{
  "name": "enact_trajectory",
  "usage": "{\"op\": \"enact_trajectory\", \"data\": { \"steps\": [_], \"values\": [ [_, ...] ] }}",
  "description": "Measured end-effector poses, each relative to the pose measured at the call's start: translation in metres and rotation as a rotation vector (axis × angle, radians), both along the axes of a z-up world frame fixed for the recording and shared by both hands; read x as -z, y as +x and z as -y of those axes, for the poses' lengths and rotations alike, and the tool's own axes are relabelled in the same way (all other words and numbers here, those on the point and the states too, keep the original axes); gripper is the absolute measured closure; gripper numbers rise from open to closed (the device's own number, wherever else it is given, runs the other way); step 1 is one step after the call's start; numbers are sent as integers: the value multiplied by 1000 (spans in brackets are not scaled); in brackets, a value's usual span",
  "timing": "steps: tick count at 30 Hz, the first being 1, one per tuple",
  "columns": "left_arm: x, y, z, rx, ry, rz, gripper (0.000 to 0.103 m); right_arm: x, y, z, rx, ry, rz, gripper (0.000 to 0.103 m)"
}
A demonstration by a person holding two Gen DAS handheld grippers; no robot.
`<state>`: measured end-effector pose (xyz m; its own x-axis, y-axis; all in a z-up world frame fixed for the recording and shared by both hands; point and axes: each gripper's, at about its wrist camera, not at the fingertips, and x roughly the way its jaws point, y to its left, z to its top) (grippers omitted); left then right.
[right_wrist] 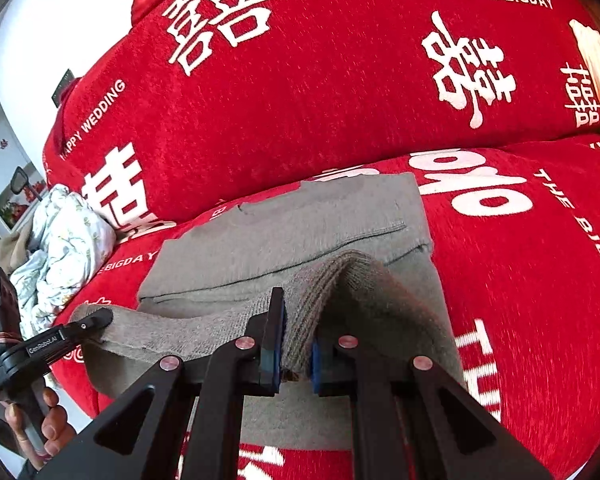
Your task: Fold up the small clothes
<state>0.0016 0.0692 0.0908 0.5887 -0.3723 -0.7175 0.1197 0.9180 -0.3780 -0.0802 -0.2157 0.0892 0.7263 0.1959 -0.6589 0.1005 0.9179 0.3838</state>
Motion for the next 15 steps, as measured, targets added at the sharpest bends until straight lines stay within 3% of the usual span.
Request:
{"op": "enact_trajectory", "data": {
  "steps": [15],
  "values": [
    [-10, 44, 17, 3, 55, 11, 92, -4, 47, 8, 6, -33, -20, 92]
  ]
}}
